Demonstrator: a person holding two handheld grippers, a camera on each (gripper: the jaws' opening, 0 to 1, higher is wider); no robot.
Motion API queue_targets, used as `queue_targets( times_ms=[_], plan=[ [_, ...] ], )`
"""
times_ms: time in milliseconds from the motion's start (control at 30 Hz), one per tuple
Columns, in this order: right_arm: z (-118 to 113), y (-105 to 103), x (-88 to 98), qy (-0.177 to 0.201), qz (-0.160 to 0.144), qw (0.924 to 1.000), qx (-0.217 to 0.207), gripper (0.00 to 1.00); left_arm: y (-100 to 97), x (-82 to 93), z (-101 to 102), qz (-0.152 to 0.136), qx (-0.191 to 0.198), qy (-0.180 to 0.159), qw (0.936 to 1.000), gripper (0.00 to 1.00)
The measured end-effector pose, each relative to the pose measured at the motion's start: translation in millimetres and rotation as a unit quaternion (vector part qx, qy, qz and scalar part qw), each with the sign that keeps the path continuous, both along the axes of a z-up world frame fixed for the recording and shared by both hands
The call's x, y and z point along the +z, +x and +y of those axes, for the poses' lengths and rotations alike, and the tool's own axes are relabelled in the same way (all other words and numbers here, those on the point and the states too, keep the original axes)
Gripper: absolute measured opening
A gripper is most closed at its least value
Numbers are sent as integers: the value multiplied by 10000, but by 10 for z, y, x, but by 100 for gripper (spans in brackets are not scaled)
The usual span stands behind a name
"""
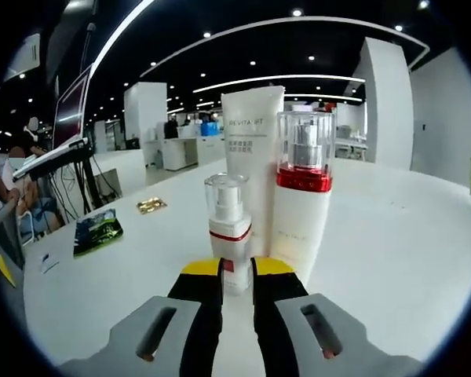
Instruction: Arrange the skincare products in the storage area until every visible bottle or jar stands upright without overlapping.
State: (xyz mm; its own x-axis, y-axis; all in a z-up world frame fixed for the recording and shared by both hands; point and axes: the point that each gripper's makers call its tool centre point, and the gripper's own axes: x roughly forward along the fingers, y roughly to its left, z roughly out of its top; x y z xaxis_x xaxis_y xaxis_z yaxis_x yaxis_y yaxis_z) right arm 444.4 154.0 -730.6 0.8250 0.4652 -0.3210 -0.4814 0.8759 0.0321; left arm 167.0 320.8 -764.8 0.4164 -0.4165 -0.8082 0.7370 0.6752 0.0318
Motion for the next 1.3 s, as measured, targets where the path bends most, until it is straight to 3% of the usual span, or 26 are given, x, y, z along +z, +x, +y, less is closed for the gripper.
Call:
queue_targets(
  times_ms=[400,500,600,700,867,1033,1167,1300],
  plan=[
    [-13,5,32,208,100,9997,-89,14,-9,-5,8,27,-8,30,10000,31],
    [-61,-53,178,433,89,9989,-155,16,-1,1,9,6,-5,27,10000,31],
    [-109,-157,277,733,319,9967,-124,19,19,32,8,-88,14,-1,10000,31],
    [-194,-214,352,932,464,9944,-204,28,25,38,-3,-120,-14,-13,9999,32],
    [-493,-418,437,1509,831,9843,-398,31,4,0,-1,-31,-55,52,10000,34],
    [-831,-654,377,1404,953,9833,-663,34,-13,-2,-64,36,-50,-124,9999,39],
    [-1043,-912,196,1502,1604,9702,-1021,44,-12,1,-65,-9,-90,-53,9999,39],
    [-1178,-1135,134,1297,1740,9701,-1089,46,-7,31,-85,-148,-190,3,9997,38]
  ],
)
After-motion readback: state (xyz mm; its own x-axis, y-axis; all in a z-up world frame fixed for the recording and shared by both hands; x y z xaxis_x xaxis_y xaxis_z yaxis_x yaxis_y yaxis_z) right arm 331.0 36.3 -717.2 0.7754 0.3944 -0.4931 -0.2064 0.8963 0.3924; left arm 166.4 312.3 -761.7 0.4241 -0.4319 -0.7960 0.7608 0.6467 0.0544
